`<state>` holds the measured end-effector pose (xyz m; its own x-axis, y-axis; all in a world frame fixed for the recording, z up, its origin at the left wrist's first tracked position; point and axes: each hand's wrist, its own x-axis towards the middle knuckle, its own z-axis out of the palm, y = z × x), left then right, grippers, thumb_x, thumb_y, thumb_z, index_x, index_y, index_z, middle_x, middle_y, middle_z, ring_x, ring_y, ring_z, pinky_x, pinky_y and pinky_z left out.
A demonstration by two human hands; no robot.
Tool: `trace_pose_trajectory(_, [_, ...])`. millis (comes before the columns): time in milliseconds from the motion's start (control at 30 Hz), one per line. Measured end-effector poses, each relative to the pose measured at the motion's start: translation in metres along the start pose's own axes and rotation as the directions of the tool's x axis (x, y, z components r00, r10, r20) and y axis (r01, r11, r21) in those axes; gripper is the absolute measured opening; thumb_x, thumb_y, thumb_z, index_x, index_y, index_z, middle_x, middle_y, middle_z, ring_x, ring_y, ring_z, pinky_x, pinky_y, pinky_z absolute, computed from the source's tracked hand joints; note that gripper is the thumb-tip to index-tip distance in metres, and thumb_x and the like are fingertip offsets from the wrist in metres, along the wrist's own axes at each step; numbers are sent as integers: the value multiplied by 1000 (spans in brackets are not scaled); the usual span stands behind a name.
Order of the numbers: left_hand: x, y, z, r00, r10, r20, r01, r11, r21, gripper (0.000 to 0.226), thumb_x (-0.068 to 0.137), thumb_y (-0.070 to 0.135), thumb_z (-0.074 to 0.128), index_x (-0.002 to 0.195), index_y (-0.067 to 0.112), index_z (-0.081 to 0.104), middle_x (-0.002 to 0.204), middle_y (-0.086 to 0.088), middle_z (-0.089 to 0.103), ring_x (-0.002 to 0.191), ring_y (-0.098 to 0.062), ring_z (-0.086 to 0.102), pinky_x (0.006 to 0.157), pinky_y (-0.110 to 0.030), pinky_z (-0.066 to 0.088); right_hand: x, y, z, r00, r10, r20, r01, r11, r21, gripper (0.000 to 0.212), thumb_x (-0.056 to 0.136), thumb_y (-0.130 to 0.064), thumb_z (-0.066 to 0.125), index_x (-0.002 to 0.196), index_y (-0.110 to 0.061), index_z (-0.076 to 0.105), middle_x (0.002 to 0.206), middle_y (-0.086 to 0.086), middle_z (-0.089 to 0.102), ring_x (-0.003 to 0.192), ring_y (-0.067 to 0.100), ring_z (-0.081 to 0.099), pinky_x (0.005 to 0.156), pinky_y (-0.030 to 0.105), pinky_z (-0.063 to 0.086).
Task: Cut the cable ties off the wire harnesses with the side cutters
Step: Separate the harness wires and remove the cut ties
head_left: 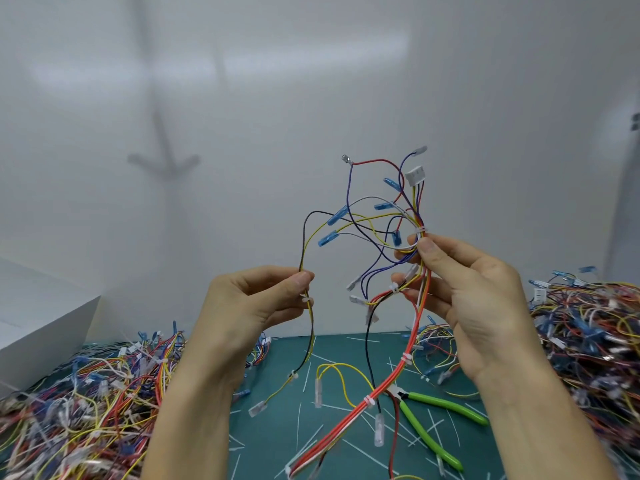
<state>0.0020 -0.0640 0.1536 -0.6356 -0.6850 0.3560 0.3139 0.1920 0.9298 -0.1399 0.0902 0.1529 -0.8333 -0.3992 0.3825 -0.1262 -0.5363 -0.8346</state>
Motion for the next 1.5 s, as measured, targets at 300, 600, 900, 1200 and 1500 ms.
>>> trace_pose_trajectory(300, [1,-3,-6,998,-47,40,36,970,239,14,70,23,81,78,11,79,70,-5,73,60,-10,69,59,-18,54,0,-1,-1,1000,7,6,-7,1000,9,9,91,-14,64,94,-15,73,79,2,77,61,22,74,47,19,52])
trace_pose_trajectory(600, [1,-9,-1,997,19,69,-54,837,545,23,76,26,81,96,27,71,92,9,72,78,-5,69,75,-22,55,-3,-1,2,1000,0,2,0,1000,19,11,90,-15,67,83,-17,75,79,5,77,61,22,74,48,20,53])
trace_pose_trajectory(900, [-13,9,20,958,56,281,-192,853,485,19,77,46,74,87,30,75,81,11,75,79,-3,70,76,-22,57,-6,1,9,999,-40,24,40,999,-5,5,86,-17,69,88,-17,74,79,5,77,61,20,73,49,22,54])
trace_pose_trajectory(1200, [-14,2,35,936,-12,351,-163,870,466,41,69,46,84,105,37,69,98,12,75,89,-4,72,91,-39,56,-12,1,16,993,-103,64,104,995,-12,16,75,-32,73,88,-26,80,86,5,75,69,17,71,56,26,57])
trace_pose_trajectory(1500, [-13,4,36,985,61,163,-103,959,263,24,58,39,83,81,32,79,74,9,75,69,1,69,64,-15,53,-19,7,29,978,-141,154,148,988,-41,7,72,-28,74,76,-23,77,67,-5,72,59,4,67,54,18,54])
